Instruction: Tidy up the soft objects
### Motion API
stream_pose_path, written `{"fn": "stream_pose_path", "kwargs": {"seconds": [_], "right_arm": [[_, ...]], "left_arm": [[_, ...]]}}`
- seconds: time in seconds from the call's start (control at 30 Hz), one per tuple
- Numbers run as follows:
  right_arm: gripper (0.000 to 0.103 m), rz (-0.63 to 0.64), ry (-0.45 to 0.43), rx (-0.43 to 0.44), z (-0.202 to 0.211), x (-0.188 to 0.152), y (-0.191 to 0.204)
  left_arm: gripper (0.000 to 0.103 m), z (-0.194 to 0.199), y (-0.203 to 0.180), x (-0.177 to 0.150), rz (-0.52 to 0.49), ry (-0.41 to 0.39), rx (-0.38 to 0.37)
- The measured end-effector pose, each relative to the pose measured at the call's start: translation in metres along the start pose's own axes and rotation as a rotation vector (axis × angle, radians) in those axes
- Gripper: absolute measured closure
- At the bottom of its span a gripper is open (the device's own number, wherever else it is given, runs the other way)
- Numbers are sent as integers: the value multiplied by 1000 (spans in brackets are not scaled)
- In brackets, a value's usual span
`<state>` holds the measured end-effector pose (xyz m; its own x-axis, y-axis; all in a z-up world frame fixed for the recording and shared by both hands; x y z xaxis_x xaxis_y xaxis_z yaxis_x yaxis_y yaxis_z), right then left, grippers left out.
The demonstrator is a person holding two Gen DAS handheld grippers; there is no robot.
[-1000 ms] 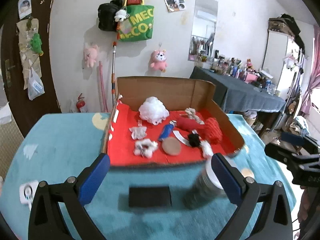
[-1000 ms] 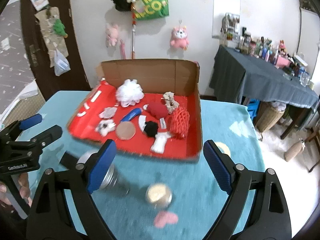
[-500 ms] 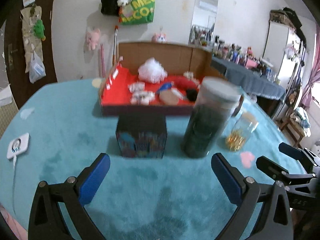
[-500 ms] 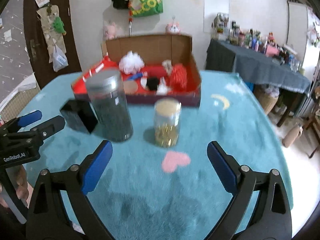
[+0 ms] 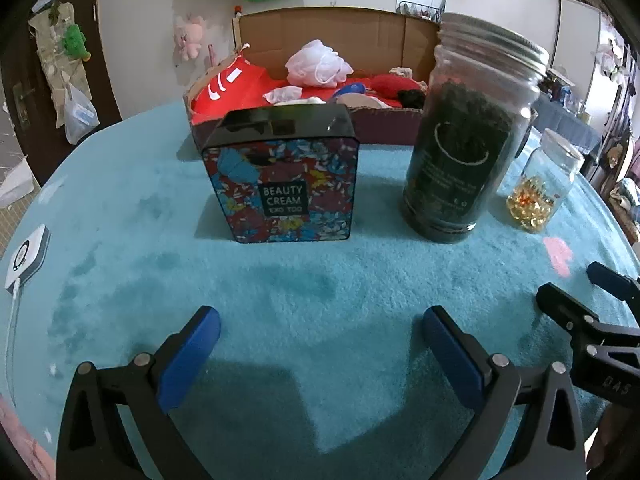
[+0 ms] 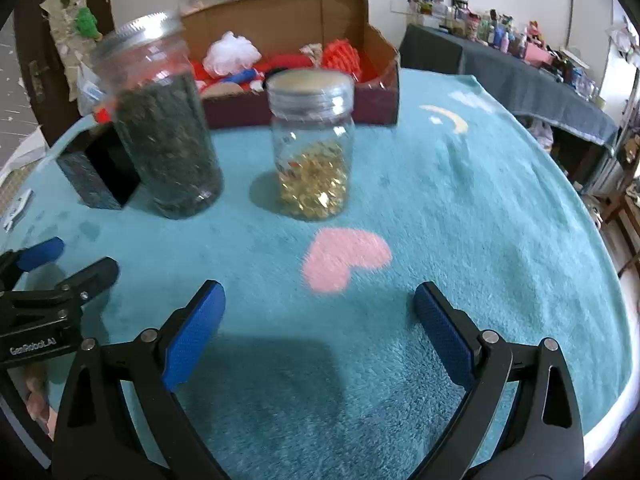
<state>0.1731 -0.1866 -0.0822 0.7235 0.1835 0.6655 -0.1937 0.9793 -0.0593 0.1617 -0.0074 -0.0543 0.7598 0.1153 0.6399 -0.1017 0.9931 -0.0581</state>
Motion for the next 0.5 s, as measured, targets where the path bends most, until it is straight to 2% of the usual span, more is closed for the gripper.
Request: {"fn": "stream_pose_path", "kwargs": {"seconds": [0.5], "right_arm": [[6,-7,-3,-12,-1,0,-1]], "left_arm": [[0,-1,0,1,4,11,-10]]}}
Point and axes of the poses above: each gripper's, at about its wrist camera, not at the fingertips, and z roughly against the way its jaws point, y to its left, x to its top, the point moved 10 cm from there along -z, roughly the way its jaws point, and after that the axes turned 6 degrees about z, right-handed, at the moved point
